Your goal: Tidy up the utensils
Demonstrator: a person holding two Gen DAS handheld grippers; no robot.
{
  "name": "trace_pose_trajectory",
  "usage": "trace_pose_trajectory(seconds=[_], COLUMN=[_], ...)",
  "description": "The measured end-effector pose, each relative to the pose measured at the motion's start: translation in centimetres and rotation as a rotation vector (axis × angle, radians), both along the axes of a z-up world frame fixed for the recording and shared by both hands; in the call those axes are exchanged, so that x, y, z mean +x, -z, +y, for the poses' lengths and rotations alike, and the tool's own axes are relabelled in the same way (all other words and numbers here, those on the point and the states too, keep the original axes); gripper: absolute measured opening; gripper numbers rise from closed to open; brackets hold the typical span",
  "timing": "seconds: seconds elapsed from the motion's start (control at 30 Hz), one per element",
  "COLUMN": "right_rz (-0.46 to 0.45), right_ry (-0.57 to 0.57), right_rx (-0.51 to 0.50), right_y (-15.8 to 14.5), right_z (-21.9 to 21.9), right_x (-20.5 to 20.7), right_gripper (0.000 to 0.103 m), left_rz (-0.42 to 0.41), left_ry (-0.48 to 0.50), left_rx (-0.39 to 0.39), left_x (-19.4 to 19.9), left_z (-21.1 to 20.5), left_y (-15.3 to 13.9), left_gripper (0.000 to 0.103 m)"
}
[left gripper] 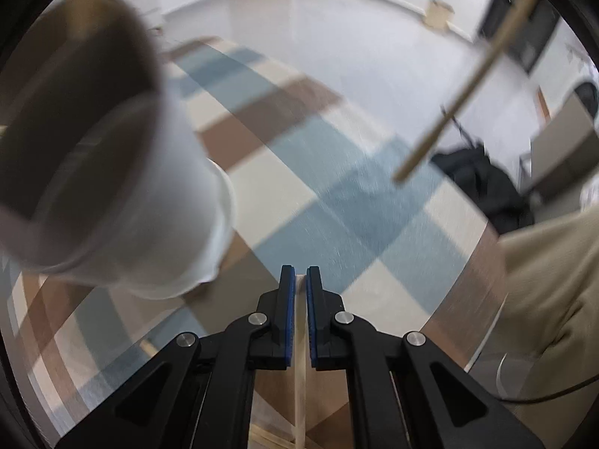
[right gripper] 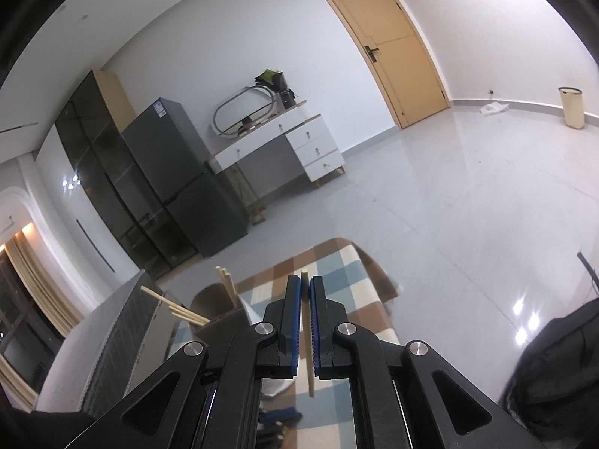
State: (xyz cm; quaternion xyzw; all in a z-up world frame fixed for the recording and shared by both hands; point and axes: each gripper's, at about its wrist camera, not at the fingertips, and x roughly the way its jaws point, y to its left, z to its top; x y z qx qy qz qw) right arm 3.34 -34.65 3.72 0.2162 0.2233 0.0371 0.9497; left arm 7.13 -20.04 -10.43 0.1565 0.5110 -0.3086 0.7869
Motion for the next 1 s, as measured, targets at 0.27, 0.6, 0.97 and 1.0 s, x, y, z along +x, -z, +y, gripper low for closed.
trace_pose_trajectory(seconds=[0.27, 0.6, 0.97, 1.0], right_rz=[-0.005, -0.02, -0.014, -0.016], right_ry=[-0.025, -0.09, -0.108, -0.108], right_rx=[-0.049, -0.117, -0.139, -0.141], right_y=[0.1, 0.0, -0.8, -0.9], right_z=[2.0, 5.8, 7.3, 7.4], right_x=[-0.3, -0.9, -0.7, -0.6], right_gripper=[0.004, 0.004, 0.004, 0.004], left_rz=[-0.149, -0.254, -0.292, -0.3], left_ry=[-0.197, -0.292, -0.299, -0.3], left_rx=[-0.194, -0.335, -0.389, -0.39], left_x=[-2.0, -3.5, -3.0, -3.0], left_z=[5.7, 9.2, 9.7, 9.7], left_y=[-6.7, -12.5, -15.4, -15.9], left_gripper=[0.002, 0.001, 0.001, 0.001])
